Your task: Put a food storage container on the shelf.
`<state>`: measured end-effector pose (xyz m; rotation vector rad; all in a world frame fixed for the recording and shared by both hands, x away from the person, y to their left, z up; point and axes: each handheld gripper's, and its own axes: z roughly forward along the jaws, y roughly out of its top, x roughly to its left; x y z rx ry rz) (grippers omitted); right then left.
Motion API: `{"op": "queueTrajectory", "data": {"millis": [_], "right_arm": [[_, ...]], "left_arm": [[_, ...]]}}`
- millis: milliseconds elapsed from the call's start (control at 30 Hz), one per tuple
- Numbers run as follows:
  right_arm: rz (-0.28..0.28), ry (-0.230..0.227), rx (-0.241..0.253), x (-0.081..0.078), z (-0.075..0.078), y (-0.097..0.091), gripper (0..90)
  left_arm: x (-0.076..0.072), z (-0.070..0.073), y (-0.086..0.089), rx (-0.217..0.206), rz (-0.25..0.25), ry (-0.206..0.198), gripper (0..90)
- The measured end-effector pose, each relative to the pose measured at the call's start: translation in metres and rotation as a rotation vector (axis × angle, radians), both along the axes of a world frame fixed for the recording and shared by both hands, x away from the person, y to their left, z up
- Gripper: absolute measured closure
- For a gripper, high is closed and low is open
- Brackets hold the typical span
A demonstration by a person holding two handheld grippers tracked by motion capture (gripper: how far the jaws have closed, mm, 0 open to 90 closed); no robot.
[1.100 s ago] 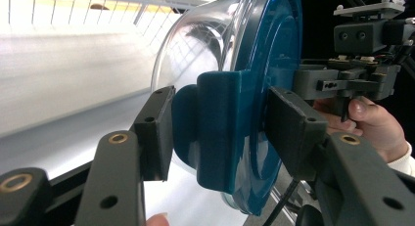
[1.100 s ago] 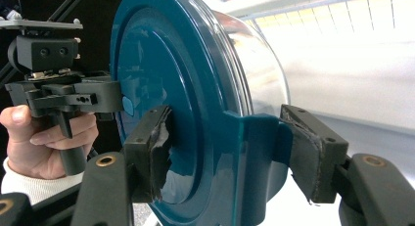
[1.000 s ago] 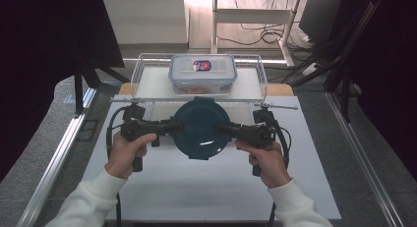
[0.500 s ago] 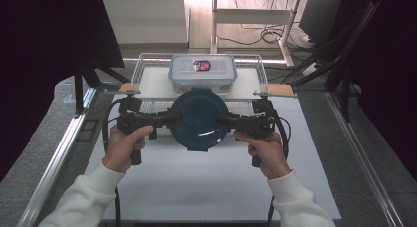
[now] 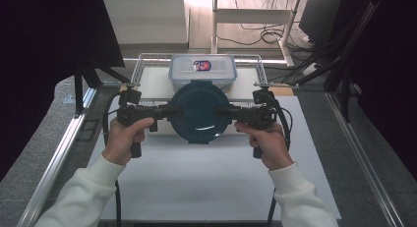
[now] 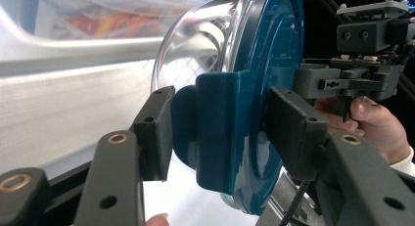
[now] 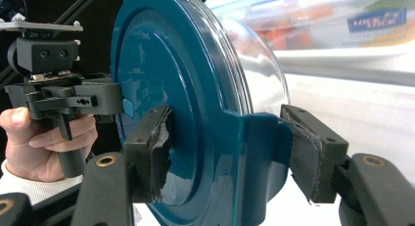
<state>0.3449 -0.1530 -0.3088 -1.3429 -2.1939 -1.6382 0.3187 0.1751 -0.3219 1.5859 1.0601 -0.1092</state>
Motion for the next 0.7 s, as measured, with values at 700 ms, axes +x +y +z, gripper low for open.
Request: {"op": "queueTrajectory", "data": {"millis": [700], "right_arm": [[0.004, -0.014, 0.003, 0.026, 0.03, 0.004, 38.0]], "left_arm": [[0.025, 0.03, 0.003, 0.009, -0.003, -0.015, 46.2]]}}
